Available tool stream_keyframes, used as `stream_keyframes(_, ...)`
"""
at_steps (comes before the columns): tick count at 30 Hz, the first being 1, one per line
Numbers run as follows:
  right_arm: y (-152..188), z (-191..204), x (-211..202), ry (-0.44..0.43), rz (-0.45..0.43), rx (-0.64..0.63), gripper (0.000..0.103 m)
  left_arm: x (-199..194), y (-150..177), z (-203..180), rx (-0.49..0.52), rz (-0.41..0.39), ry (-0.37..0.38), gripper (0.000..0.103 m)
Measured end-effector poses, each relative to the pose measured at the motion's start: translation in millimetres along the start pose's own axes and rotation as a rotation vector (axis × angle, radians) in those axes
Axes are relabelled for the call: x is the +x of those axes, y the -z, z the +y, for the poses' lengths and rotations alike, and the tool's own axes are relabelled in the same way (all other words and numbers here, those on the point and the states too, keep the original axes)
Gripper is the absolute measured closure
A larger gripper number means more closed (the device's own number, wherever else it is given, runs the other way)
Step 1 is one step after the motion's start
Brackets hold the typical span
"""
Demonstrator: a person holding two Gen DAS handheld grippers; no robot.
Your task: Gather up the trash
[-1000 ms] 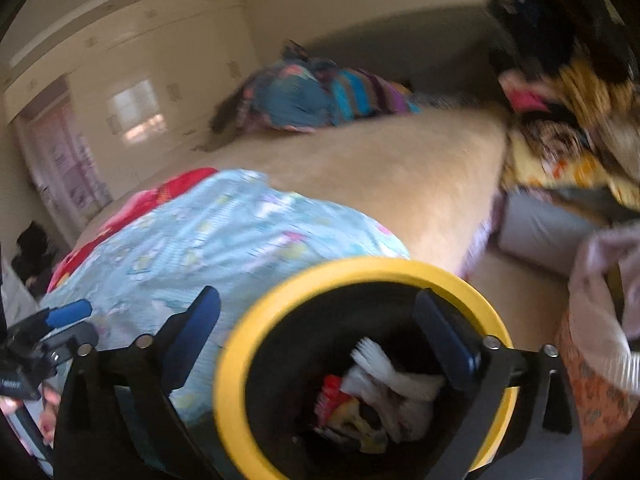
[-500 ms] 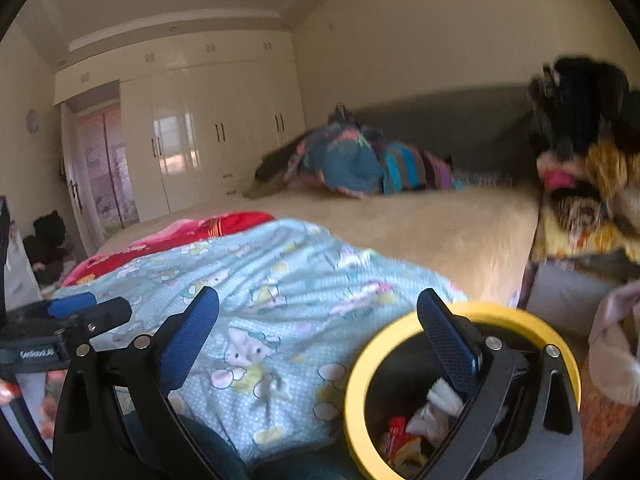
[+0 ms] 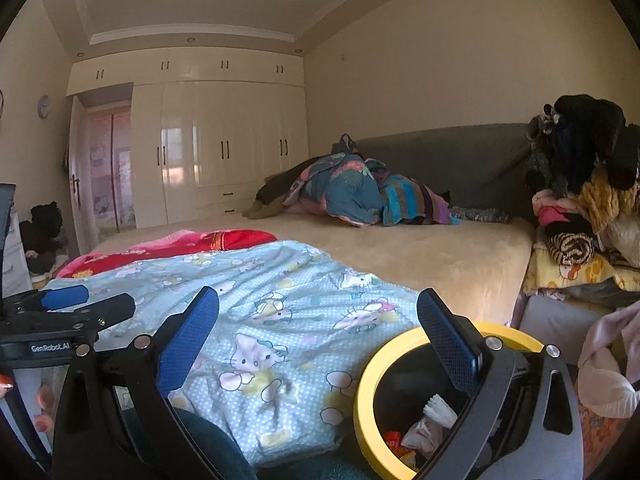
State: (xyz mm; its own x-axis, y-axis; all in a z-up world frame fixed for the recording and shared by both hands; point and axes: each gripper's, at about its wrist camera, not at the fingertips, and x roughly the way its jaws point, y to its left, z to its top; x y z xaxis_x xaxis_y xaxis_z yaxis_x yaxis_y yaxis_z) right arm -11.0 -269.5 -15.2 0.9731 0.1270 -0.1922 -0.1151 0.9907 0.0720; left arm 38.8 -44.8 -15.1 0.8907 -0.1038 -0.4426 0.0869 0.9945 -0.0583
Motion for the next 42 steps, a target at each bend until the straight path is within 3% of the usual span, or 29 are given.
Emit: stream_keyframes(42,2.8,-1.3,1.8,0.007,0.008,0.012,0.006,0.6,2.9,1.4,-0.010,0.003,-0.009,0.011)
